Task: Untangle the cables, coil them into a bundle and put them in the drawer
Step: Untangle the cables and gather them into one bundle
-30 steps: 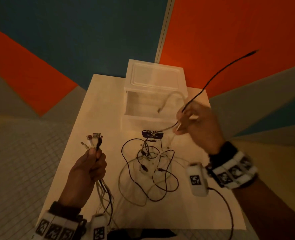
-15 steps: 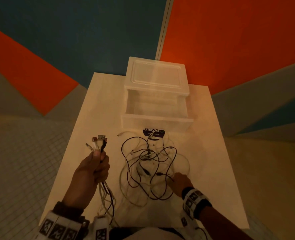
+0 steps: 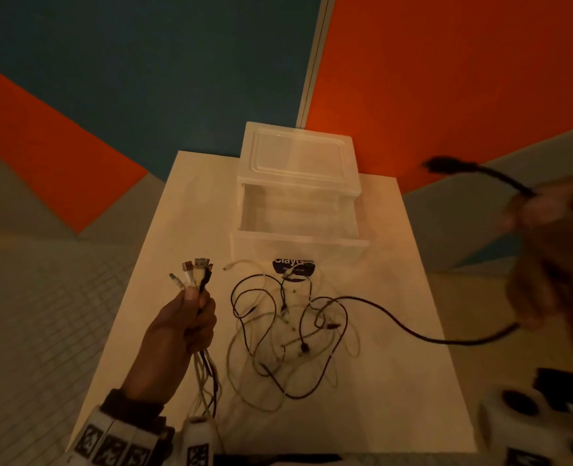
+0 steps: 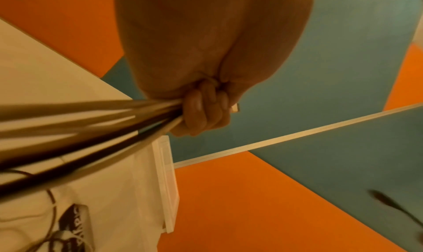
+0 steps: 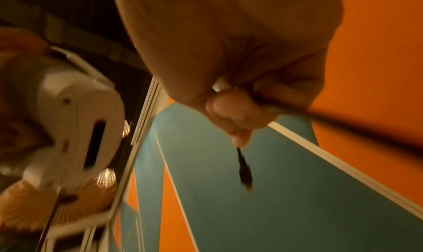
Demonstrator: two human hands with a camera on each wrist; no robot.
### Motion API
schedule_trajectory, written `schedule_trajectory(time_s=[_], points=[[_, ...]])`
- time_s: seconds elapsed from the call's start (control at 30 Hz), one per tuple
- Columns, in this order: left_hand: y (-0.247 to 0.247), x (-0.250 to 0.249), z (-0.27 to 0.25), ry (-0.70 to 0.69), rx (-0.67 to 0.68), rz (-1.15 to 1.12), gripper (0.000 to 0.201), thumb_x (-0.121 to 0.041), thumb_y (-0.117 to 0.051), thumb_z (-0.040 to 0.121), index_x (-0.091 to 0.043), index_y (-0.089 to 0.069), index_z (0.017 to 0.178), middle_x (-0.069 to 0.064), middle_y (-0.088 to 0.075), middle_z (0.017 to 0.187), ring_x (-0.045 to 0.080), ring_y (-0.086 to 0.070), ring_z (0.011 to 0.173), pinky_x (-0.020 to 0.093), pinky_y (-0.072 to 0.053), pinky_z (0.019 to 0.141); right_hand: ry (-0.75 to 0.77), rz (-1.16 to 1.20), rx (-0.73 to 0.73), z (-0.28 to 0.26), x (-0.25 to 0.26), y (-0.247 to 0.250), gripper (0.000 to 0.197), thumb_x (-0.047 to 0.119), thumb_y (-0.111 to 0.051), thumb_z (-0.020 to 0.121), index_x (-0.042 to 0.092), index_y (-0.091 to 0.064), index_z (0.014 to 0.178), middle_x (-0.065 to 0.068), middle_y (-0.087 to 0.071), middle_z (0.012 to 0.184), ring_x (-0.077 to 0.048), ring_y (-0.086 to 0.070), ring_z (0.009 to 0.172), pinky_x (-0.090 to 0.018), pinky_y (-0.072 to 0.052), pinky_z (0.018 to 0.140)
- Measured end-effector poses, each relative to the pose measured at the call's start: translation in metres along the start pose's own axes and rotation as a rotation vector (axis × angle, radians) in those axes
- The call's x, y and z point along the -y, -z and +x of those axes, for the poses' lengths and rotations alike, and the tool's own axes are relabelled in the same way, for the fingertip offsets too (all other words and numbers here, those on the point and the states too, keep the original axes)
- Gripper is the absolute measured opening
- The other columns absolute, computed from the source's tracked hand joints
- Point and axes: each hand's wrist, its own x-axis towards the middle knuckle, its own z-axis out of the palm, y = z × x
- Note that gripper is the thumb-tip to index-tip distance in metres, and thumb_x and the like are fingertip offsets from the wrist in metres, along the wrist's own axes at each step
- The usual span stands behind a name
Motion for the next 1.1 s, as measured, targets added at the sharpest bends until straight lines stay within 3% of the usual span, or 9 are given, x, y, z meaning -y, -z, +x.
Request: schedule_trajectory(time_s=[0.17,0.27,0.4,0.6,0.67,0.83,0.9,1.0,1.1], points=[[-0.034,-0.005,-0.006,-0.136,-0.047,0.333,0.049,-0.051,-0.044,0.094,-0.007,-0.065,0.086,0.019,-0.030,0.063,0.015,-0.022,0.049,0.029,-0.020,0.047,0.083,-0.327,0.338,-0.011,-0.048,-0.094,0.021,0.034,-0.050,0.092,0.028,-0.056,0.073,0.008,-0.051,0.053,-0.008,-0.044,0.046,-0.023,-0.036,0.051],[-0.057,-0.001,-0.013,-0.135,-0.031,0.450,0.043,-0.036,-0.037,0.103,-0.010,-0.068,0.088,-0.006,-0.041,0.052,0.012,-0.025,0.048,0.029,-0.020,0.048,0.129,-0.430,0.447,-0.016,-0.083,-0.138,0.023,0.035,-0.047,0.097,0.031,-0.051,0.075,0.010,-0.046,0.055,-0.006,-0.045,0.049,-0.018,-0.028,0.052],[-0.075,0.008,-0.013,-0.110,-0.039,0.564,0.030,-0.018,-0.039,0.101,-0.004,-0.059,0.084,-0.008,-0.047,0.054,0.001,-0.039,0.045,0.015,-0.032,0.050,0.154,-0.318,0.454,-0.009,-0.093,-0.158,0.022,0.035,-0.045,0.099,0.033,-0.047,0.077,0.010,-0.047,0.059,-0.007,-0.046,0.052,-0.024,-0.033,0.050],[-0.009,-0.028,-0.006,-0.176,-0.246,0.187,0.011,-0.020,-0.047,0.098,-0.016,-0.054,0.090,-0.011,-0.056,0.062,-0.001,-0.044,0.049,0.014,-0.029,0.043,-0.073,-0.155,0.522,0.000,-0.173,-0.121,0.035,0.037,-0.037,0.103,0.011,-0.051,0.086,0.005,-0.050,0.074,-0.010,-0.046,0.066,-0.027,-0.040,0.067],[0.013,-0.043,-0.009,-0.224,-0.221,0.064,0.011,-0.025,-0.057,0.090,-0.017,-0.053,0.096,-0.012,-0.053,0.068,-0.001,-0.044,0.054,0.016,-0.027,0.044,-0.084,-0.317,0.519,-0.004,-0.215,-0.116,0.049,0.054,-0.031,0.099,0.012,-0.052,0.085,-0.003,-0.049,0.087,-0.018,-0.046,0.078,-0.034,-0.042,0.075],[0.032,-0.057,-0.019,-0.214,-0.317,0.059,0.030,-0.025,-0.031,0.103,-0.024,-0.050,0.080,-0.014,-0.044,0.063,-0.001,-0.035,0.045,0.020,-0.019,0.047,-0.345,-0.745,0.486,-0.007,-0.259,-0.119,0.060,0.055,-0.019,0.092,0.015,-0.061,0.104,-0.009,-0.045,0.106,-0.027,-0.047,0.100,-0.041,-0.044,0.090],[0.031,-0.056,-0.020,-0.226,-0.316,0.070,0.032,-0.026,-0.031,0.103,-0.024,-0.050,0.078,-0.013,-0.041,0.062,0.000,-0.031,0.045,0.018,-0.021,0.044,-0.433,-0.432,0.491,-0.003,-0.243,-0.120,0.054,0.055,-0.025,0.092,0.016,-0.063,0.094,-0.013,-0.059,0.098,-0.030,-0.056,0.093,-0.045,-0.045,0.089],[0.026,-0.052,-0.020,-0.246,-0.349,0.148,0.035,-0.022,-0.033,0.103,-0.024,-0.052,0.074,-0.008,-0.038,0.063,0.008,-0.019,0.050,0.022,-0.019,0.043,-0.439,0.332,0.322,0.001,-0.214,-0.115,0.013,0.009,-0.057,0.091,0.003,-0.066,0.083,-0.008,-0.065,0.078,-0.027,-0.060,0.077,-0.041,-0.050,0.078],[0.028,-0.051,-0.022,-0.248,-0.452,0.244,0.033,-0.020,-0.036,0.103,-0.022,-0.053,0.076,-0.007,-0.047,0.061,0.007,-0.025,0.046,0.029,-0.016,0.050,-0.452,0.969,0.212,0.003,-0.191,-0.094,0.036,0.012,-0.068,0.072,-0.009,-0.066,0.101,-0.020,-0.069,0.101,-0.031,-0.065,0.099,-0.038,-0.054,0.093]])
